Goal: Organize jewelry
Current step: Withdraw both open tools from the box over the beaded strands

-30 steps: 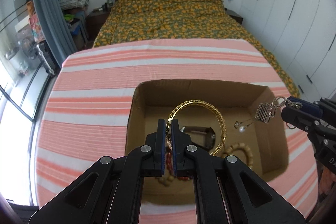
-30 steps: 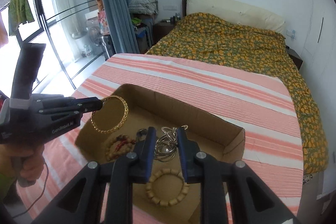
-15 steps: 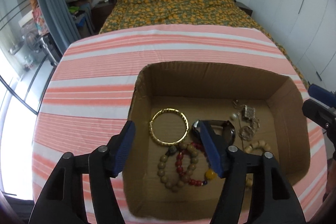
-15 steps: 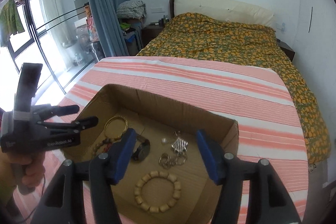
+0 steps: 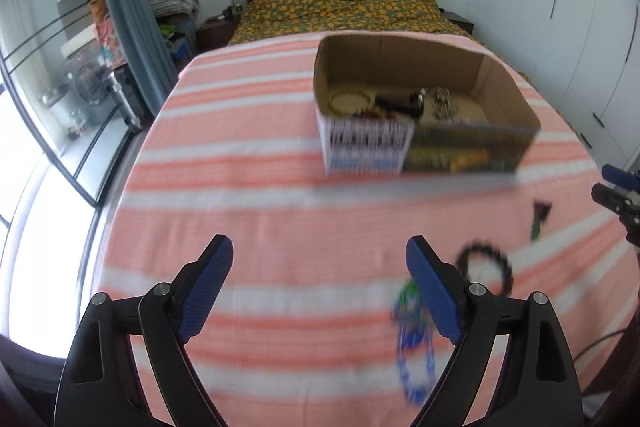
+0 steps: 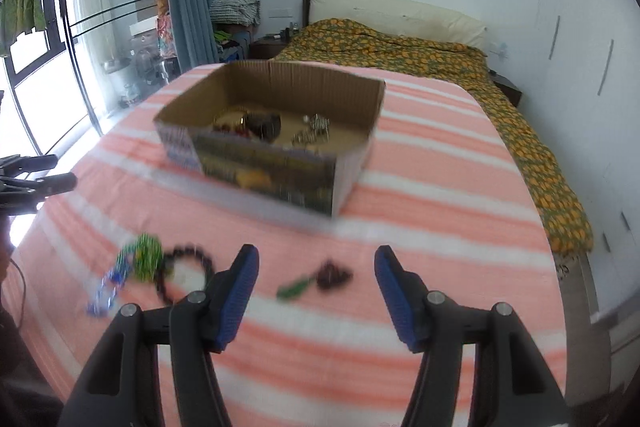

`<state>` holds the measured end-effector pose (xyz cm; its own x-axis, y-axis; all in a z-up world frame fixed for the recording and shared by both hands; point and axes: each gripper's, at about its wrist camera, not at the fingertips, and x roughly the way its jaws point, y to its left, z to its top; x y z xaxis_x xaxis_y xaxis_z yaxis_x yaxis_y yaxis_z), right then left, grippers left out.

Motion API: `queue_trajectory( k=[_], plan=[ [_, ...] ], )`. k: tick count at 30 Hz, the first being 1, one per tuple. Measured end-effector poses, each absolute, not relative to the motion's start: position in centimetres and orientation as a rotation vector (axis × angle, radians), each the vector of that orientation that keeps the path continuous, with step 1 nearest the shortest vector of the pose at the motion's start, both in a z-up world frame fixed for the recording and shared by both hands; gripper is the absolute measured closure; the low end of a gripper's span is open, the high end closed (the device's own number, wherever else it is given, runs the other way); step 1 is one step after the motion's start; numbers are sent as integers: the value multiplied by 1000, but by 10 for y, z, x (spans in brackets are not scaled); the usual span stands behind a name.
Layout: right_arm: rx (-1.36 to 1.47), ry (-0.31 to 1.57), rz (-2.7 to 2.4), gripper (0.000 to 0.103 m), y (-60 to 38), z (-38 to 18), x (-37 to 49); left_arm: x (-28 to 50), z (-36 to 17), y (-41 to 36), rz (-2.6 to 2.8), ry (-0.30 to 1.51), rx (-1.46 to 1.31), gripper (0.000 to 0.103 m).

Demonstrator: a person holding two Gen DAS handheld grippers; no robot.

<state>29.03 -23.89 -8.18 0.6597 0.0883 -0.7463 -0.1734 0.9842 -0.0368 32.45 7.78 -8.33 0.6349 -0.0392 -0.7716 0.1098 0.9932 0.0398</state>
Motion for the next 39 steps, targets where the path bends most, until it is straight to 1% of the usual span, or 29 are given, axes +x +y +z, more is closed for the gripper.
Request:
queue_trajectory(
  k=[3, 6, 12, 20, 39],
  plan=[
    [-69, 818, 112, 42, -242, -95, 251, 274, -101, 78, -50, 878, 96, 13],
    [-43, 791, 89, 42, -236, -109, 216, 241, -118, 74, -52, 900, 59, 13],
    [-39, 804, 92, 42, -221, -131, 194, 209, -149, 61, -67, 917, 5, 13],
    [-37, 805, 100, 42, -216, -141, 184, 203, -161, 58, -58, 918, -1, 13],
    [-24, 824, 125, 42, -209, -145, 192, 224, -158, 52, -83, 925, -44, 13]
  ],
)
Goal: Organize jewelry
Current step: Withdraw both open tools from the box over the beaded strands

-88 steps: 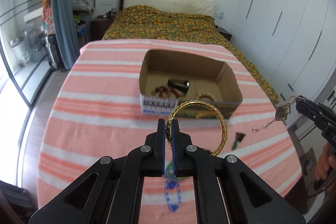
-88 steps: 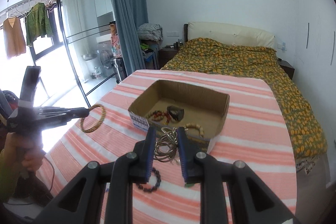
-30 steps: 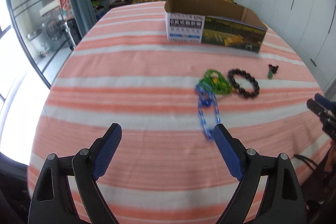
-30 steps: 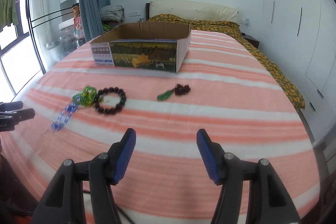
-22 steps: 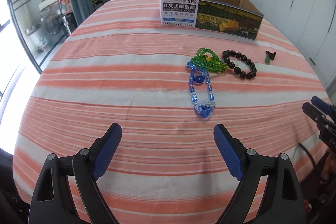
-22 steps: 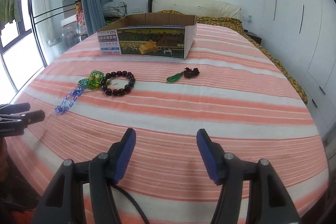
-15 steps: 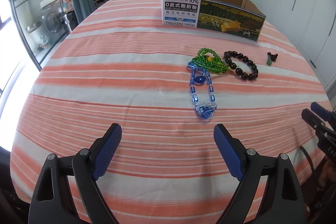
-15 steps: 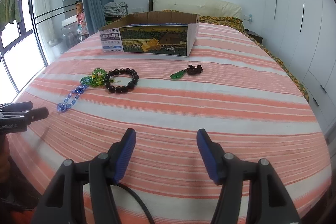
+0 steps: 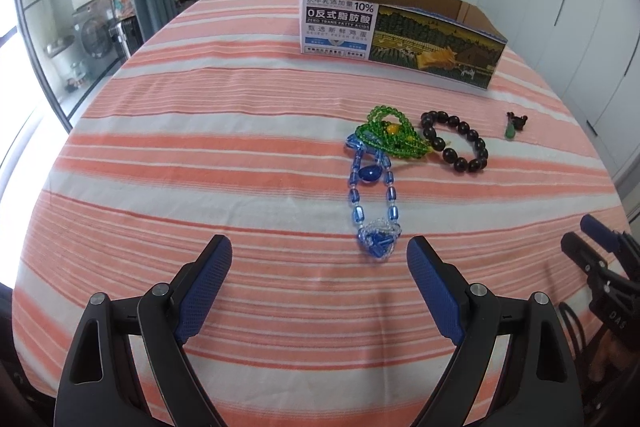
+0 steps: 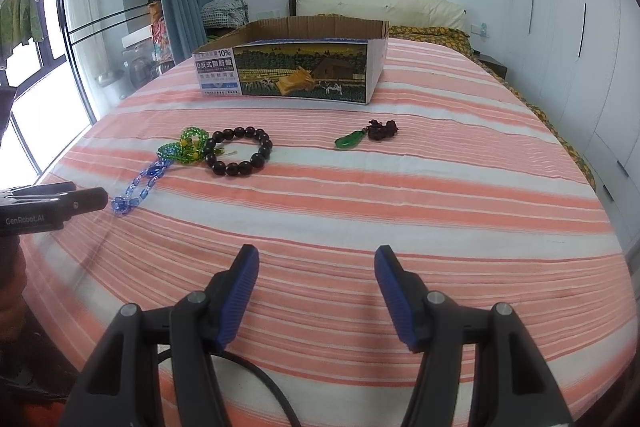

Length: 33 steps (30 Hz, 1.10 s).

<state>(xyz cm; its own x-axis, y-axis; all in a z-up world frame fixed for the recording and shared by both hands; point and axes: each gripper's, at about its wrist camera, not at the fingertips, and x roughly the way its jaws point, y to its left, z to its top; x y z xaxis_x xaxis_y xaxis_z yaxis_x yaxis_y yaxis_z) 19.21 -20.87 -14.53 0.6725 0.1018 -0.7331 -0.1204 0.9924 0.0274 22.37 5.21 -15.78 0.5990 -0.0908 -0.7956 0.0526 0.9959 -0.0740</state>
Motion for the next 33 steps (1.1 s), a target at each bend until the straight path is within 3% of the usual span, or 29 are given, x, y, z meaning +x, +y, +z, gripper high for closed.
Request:
queue_trajectory(
  k=[33],
  plan=[
    [-1, 832, 159, 42, -207, -141, 221, 250, -162, 35, -83, 953, -11, 13]
  ],
)
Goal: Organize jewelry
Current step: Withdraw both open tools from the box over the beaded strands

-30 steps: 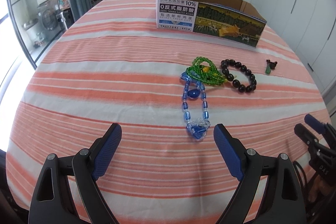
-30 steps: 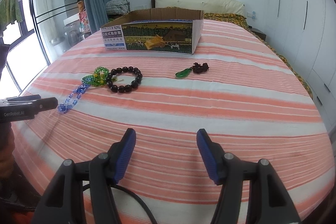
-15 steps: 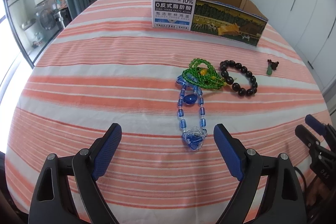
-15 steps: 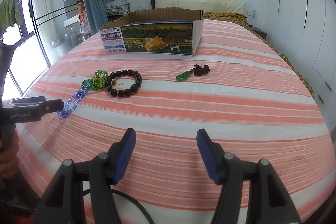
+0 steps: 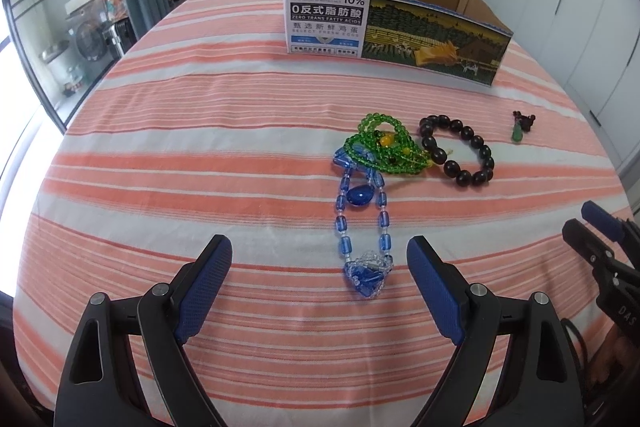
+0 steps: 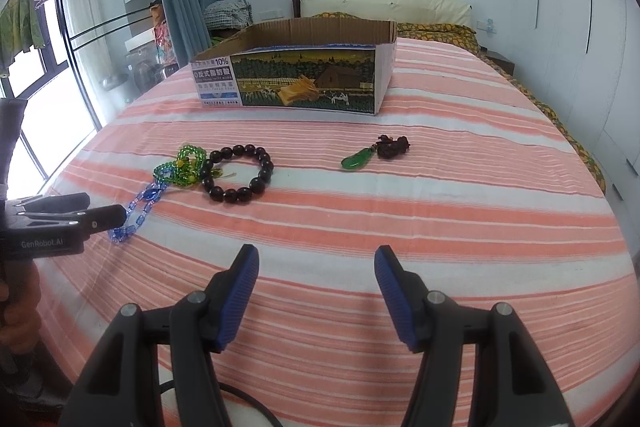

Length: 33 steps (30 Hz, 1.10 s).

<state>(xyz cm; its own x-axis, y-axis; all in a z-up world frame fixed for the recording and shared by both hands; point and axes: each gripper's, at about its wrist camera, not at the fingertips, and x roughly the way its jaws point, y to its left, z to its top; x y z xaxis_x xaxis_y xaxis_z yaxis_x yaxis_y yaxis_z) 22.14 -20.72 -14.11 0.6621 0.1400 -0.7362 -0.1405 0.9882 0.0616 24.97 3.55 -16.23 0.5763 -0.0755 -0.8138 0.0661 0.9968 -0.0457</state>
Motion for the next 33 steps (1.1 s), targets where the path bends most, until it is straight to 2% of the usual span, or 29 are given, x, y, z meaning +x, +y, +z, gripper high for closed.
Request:
queue_trajectory(
  k=[33],
  plan=[
    [20, 843, 200, 42, -194, -145, 245, 265, -176, 28, -87, 989, -8, 13]
  ],
)
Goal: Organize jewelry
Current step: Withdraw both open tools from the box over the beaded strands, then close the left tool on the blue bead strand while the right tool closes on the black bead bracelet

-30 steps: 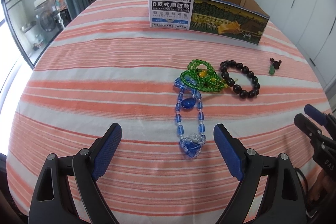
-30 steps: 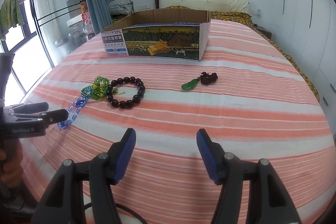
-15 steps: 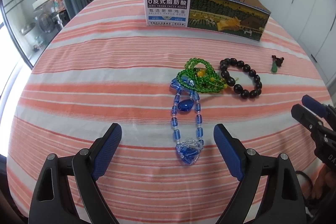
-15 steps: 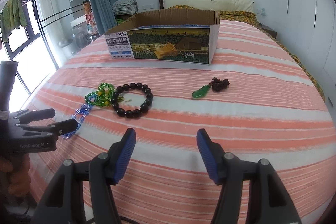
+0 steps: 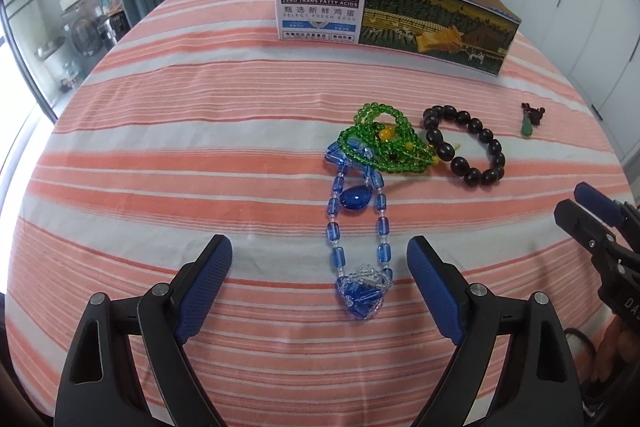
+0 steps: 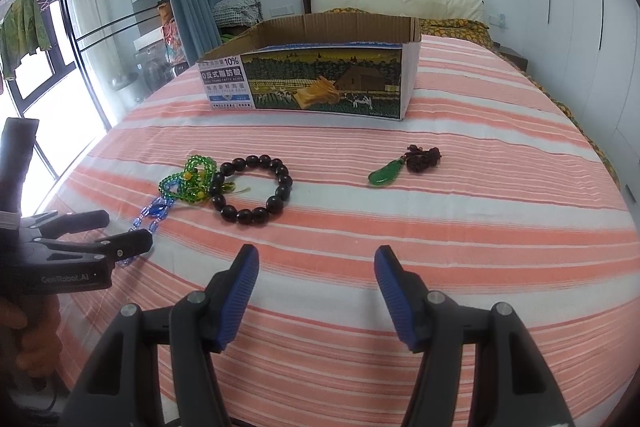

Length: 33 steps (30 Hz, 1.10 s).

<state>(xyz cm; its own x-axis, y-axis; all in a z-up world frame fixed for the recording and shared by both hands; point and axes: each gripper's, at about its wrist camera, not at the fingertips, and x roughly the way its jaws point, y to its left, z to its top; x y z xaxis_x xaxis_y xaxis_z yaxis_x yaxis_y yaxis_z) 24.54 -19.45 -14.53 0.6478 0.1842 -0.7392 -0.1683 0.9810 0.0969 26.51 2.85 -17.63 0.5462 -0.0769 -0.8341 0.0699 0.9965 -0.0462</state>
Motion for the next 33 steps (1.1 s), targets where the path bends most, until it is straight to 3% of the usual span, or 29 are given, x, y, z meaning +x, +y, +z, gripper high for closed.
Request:
queue_trajectory(
  k=[9, 18, 24, 27, 29, 30, 33],
  plan=[
    [26, 836, 217, 42, -189, -143, 257, 279, -179, 24, -64, 987, -2, 13],
    [25, 874, 260, 42, -170, -150, 291, 290, -185, 26, -17, 984, 20, 1],
    [-29, 946, 249, 42, -148, -167, 322, 291, -186, 29, -5, 979, 15, 0],
    [-141, 942, 212, 62, -136, -169, 325, 291, -186, 28, -6, 978, 19, 0],
    [-159, 940, 217, 86, -134, -169, 325, 291, -186, 28, -6, 980, 22, 0],
    [-174, 937, 213, 91, -134, -168, 323, 291, -186, 27, -12, 986, 28, 1],
    [-130, 937, 204, 91, -144, -165, 315, 288, -185, 28, -36, 982, 31, 5]
  ],
)
